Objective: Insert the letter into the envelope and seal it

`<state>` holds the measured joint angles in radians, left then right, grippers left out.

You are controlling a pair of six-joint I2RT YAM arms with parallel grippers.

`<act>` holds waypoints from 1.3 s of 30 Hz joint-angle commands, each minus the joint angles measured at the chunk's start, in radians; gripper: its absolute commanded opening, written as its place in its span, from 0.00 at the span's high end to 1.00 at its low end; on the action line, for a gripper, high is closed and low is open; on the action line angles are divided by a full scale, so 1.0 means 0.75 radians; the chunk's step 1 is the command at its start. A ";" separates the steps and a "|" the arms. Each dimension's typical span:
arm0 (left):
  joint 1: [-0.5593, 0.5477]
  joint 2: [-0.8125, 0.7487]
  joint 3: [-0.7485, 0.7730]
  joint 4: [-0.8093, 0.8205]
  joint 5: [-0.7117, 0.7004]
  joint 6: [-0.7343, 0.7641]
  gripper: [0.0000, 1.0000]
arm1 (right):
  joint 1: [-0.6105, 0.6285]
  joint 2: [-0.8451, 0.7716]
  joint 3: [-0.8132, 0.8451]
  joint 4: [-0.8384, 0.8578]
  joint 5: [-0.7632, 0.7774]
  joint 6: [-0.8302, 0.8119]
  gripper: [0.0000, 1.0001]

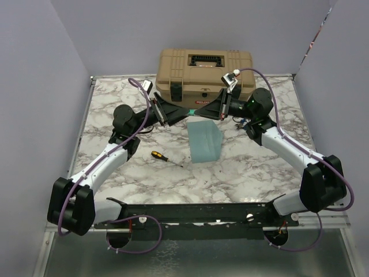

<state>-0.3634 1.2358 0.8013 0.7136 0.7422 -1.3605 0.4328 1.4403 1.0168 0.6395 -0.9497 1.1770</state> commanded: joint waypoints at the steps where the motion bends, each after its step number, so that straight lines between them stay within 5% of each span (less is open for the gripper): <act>1: -0.036 0.039 0.014 0.026 0.062 0.010 0.38 | 0.009 0.024 0.058 -0.078 -0.053 -0.072 0.99; 16: -0.069 0.068 0.005 0.023 0.050 0.018 0.78 | 0.010 0.042 0.023 -0.129 -0.100 -0.157 0.99; 24: -0.038 0.056 -0.014 0.015 0.056 0.027 0.63 | 0.010 0.013 0.016 -0.164 -0.098 -0.183 0.99; 39: -0.031 0.064 -0.022 -0.032 0.060 0.075 0.71 | 0.010 -0.006 0.012 -0.193 -0.107 -0.204 0.99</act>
<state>-0.3920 1.2850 0.7956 0.6998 0.7746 -1.3331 0.4332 1.4631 1.0328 0.5243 -0.9993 1.0500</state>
